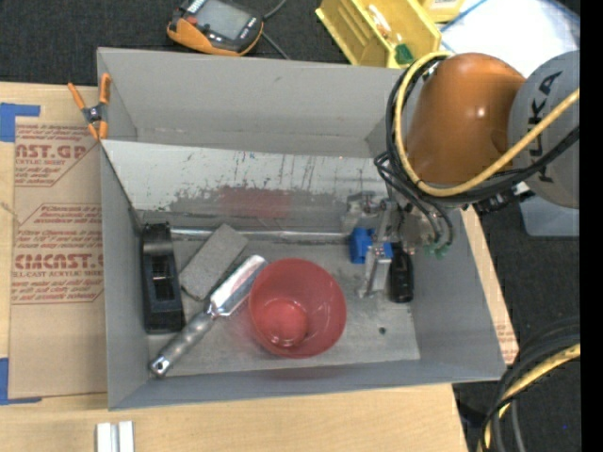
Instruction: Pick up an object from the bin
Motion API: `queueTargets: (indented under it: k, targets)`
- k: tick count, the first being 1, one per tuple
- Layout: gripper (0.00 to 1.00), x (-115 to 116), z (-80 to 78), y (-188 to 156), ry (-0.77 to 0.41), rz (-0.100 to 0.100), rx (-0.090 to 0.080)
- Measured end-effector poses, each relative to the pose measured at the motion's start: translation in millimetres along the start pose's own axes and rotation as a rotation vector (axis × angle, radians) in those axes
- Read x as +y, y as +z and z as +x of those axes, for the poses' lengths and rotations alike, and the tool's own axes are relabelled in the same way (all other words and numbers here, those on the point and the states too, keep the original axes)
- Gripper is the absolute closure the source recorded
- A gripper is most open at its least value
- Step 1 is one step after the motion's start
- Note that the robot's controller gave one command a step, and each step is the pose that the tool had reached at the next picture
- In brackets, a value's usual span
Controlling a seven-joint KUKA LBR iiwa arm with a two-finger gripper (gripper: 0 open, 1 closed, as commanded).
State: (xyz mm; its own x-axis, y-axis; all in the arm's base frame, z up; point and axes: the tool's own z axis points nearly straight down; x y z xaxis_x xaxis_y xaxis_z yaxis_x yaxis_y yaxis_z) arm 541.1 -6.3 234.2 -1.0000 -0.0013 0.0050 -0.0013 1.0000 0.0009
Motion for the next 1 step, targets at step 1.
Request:
queueTargets:
  k: [1]
  targets:
    - [0.0,0.0,-1.5,-3.4,0.0,0.0,-0.007]
